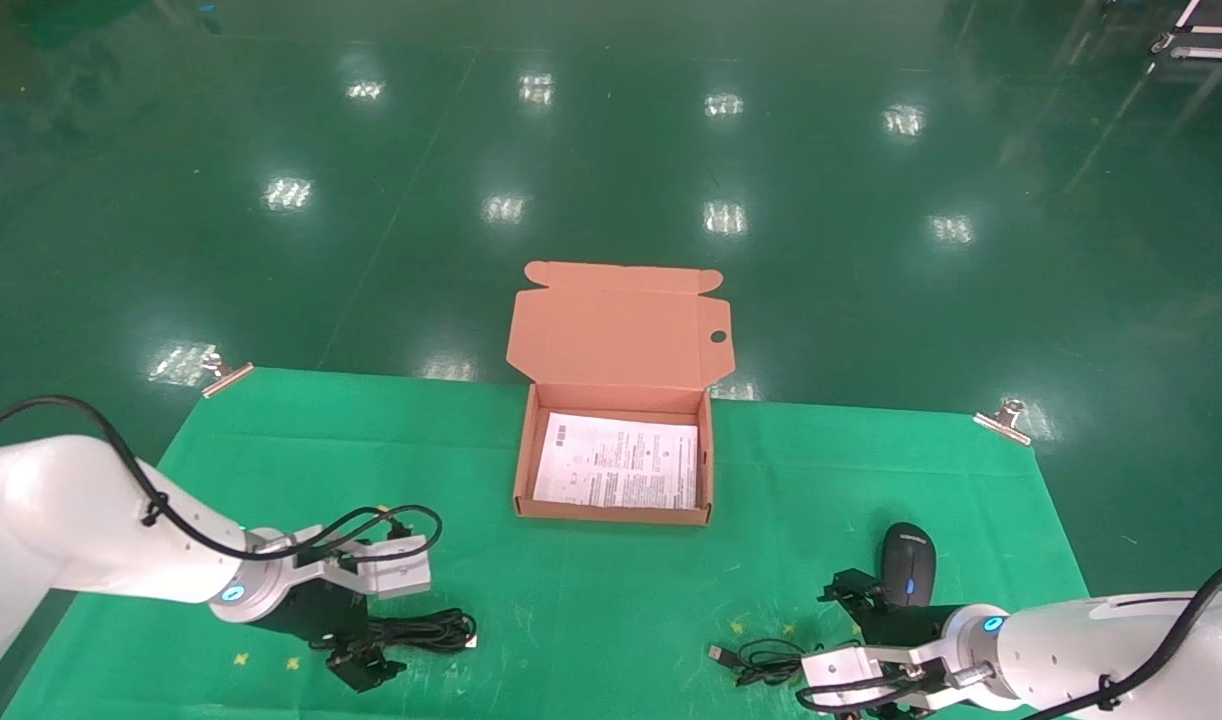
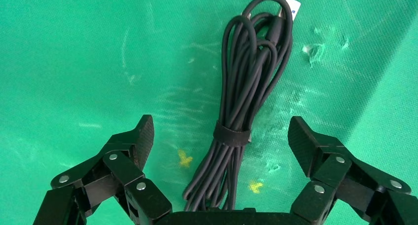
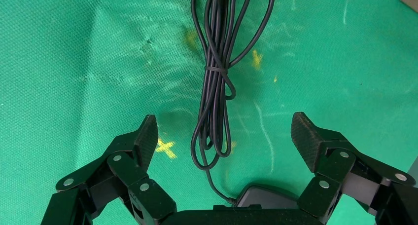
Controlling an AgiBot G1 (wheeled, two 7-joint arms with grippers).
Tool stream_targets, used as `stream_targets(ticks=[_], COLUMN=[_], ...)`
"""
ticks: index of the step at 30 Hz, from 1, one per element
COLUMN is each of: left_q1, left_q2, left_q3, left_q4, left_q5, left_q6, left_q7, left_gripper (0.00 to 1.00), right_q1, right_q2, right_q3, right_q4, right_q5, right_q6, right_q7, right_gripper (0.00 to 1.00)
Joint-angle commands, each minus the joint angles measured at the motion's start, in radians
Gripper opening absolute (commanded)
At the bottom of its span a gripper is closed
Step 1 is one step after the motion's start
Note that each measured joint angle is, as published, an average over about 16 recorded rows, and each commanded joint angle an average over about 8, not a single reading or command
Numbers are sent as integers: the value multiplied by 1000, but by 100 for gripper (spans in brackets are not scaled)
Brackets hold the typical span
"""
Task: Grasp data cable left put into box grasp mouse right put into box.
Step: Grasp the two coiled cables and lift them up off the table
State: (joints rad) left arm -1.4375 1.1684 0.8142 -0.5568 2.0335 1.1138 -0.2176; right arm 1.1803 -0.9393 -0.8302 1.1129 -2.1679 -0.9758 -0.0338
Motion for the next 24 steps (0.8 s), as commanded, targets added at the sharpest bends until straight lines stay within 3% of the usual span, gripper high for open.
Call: stream_targets(ticks=[1, 24], left_q1=[-2, -1], left_q2=[2, -1], left_q3=[-4, -2], left_q4=[16, 1], left_q5=[-7, -3], left_q6=[-5, -1], left_q7=[11, 4], left_gripper=[0, 0], right_q1=[-1, 0], right_q2=[-5, -1], right_q3=[0, 1], right_q4=[-14, -5], right_q5=[-1, 2], right_q6=[11, 5], right_q7=[-7, -3], right_gripper=[0, 0])
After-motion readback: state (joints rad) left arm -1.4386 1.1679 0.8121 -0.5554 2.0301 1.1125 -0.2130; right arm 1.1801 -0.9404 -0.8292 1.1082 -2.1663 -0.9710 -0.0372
